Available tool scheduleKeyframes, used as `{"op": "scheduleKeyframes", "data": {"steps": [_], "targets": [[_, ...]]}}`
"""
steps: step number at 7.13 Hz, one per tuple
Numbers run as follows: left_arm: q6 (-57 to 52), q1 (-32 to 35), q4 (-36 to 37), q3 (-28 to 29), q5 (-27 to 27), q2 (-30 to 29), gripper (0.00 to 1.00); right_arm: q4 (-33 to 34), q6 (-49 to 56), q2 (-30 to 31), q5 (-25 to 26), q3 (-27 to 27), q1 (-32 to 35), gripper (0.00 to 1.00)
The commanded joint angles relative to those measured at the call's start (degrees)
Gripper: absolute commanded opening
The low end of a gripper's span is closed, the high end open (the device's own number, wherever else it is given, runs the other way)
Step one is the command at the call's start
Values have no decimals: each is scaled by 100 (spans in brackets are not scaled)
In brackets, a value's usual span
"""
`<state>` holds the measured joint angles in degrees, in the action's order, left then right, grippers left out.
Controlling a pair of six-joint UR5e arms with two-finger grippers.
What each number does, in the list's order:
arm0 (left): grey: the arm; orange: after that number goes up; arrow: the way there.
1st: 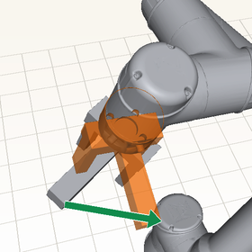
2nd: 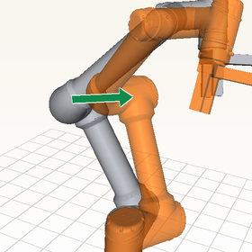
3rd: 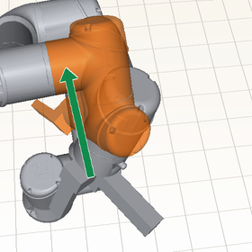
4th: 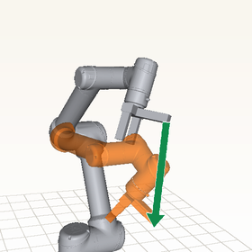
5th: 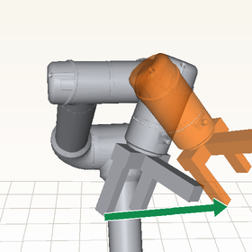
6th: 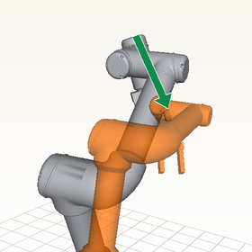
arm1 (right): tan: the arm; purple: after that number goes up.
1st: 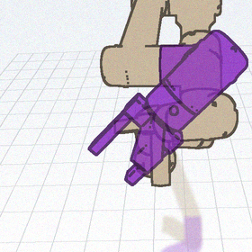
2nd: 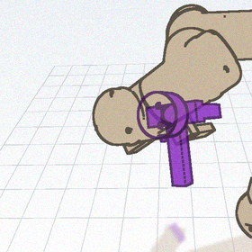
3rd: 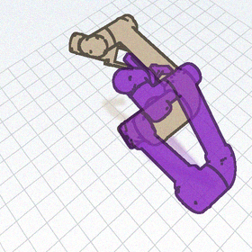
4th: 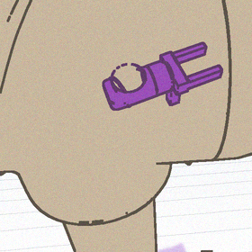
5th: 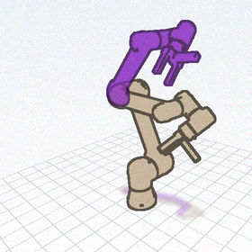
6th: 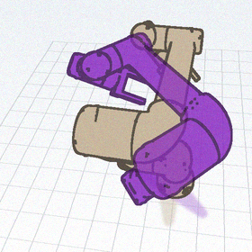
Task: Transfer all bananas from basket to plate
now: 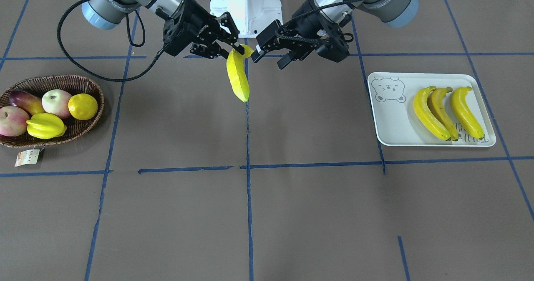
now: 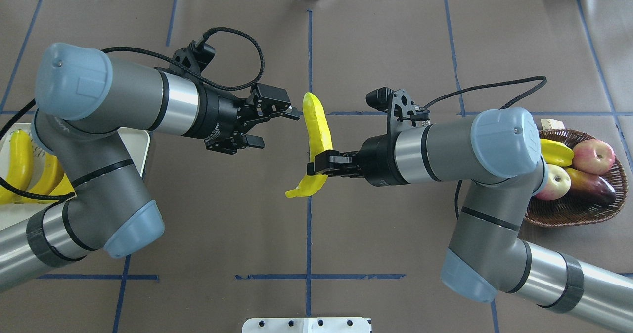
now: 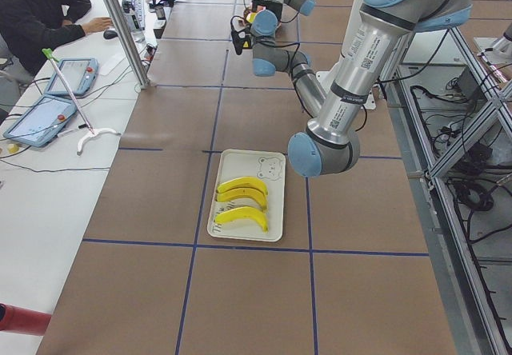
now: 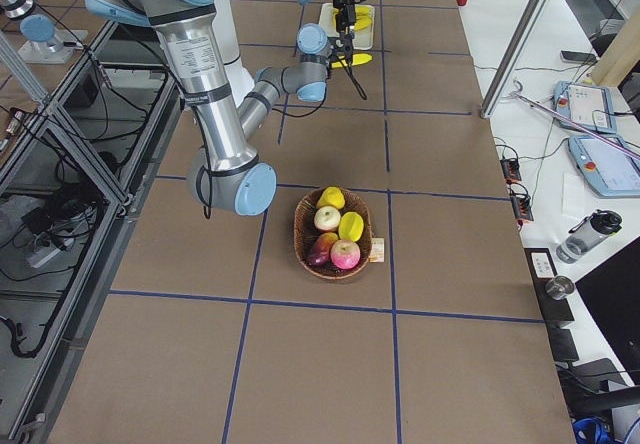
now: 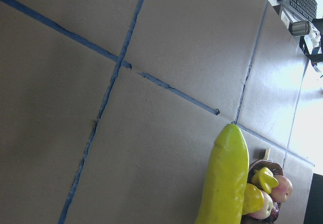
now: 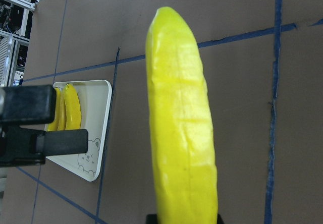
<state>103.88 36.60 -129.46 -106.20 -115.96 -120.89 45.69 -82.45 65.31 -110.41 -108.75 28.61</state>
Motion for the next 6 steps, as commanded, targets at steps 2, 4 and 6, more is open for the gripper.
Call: {"op": "scheduleKeyframes", "data": {"steps": [2, 4, 6], "targets": [[1, -82, -1, 231, 12, -233, 99, 28, 1, -132, 151, -6, -189, 2], [1, -389, -1, 283, 467, -233, 99, 28, 1, -159, 151, -6, -198, 2], [18, -408, 25, 293, 477, -259, 84, 28, 1, -150, 151, -6, -207, 2]]}}
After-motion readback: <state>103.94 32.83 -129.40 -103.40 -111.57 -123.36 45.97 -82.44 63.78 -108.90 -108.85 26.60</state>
